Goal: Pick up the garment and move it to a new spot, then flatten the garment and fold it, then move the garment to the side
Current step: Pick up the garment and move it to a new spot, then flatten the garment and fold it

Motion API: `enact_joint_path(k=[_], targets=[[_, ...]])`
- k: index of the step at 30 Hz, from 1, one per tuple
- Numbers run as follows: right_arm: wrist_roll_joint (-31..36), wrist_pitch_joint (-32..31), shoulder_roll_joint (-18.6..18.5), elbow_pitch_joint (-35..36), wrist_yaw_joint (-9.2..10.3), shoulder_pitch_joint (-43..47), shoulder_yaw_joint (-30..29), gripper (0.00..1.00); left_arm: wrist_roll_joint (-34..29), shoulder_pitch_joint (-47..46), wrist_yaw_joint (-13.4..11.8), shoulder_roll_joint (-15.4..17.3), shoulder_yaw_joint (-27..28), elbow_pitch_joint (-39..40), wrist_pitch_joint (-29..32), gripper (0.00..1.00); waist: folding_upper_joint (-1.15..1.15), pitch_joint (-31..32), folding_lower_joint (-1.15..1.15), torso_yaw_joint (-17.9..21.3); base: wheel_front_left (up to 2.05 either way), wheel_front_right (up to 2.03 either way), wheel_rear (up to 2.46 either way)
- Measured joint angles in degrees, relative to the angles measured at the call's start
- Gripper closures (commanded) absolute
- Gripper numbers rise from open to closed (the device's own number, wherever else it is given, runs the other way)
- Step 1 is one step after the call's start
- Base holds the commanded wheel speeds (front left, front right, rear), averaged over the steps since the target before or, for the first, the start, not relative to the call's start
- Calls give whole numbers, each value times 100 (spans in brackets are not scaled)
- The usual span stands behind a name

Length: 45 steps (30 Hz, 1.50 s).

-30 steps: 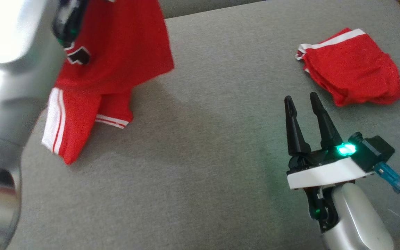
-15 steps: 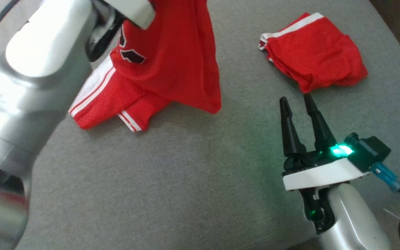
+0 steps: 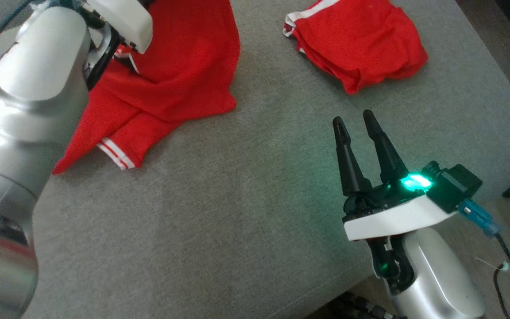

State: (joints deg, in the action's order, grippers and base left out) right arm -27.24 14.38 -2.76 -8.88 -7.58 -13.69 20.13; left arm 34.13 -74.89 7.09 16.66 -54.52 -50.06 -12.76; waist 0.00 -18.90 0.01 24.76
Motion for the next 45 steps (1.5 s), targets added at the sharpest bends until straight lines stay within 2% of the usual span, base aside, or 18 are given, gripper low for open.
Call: enact_joint_path(k=[6, 10, 13, 18, 22, 23, 27, 33, 36, 39, 45], targets=[[2, 0, 0, -4, 0, -1, -45, 0, 7, -1, 7, -146, -87, -272, -102, 0, 0, -86, 0, 27, 0, 0, 0], [76, 0, 0, -34, 0, -2, -190, 0, 71, 8, 9, -129, -67, -293, -168, 0, 0, 29, -1, -232, 0, 0, 0], [185, 0, 0, -76, 0, 2, -325, 0, 69, 77, 45, -79, 116, -13, -171, 0, 0, 126, -1, -459, 0, 0, 0], [379, 1, 0, -185, 1, 33, -626, 0, 48, 858, -246, 162, 639, 935, -201, 0, 0, 327, -1, -913, 0, 0, 0], [561, 0, 0, -285, 2, 101, -853, 0, -30, 2115, -628, 416, 1101, 1762, -200, 0, 0, 523, -2, -1300, 0, 0, 0], [561, 0, 0, -285, 2, 101, -853, 0, -30, 2115, -628, 416, 1101, 1762, -200, 0, 0, 523, -2, -1300, 0, 0, 0], [726, 0, 1, -385, 3, 312, -1111, 0, -59, 3452, -1034, 525, 1804, 2677, -200, 0, 0, 738, -2, -1664, 0, 0, 0], [962, 0, 2, -571, 3, 595, -1310, 0, -154, 5431, -1313, 315, 2788, 3559, -199, 0, 0, 1046, -2, -2163, 0, 0, 0], [1028, 0, 3, -613, 3, 704, -1386, 0, -379, 6193, -1365, -2, 3160, 3850, -197, 0, 0, 1183, -3, -2365, 0, 0, 0], [1076, 0, 3, -649, 3, 772, -1464, 0, -597, 6628, -1329, -326, 3427, 4042, -197, 0, 0, 1279, -3, -2532, 0, 0, 0], [1358, -1, 4, -870, 3, 711, -1607, 0, -1017, 6741, -991, -687, 3716, 4085, -197, 0, 0, 1264, -2, -2762, 0, 0, 0]])
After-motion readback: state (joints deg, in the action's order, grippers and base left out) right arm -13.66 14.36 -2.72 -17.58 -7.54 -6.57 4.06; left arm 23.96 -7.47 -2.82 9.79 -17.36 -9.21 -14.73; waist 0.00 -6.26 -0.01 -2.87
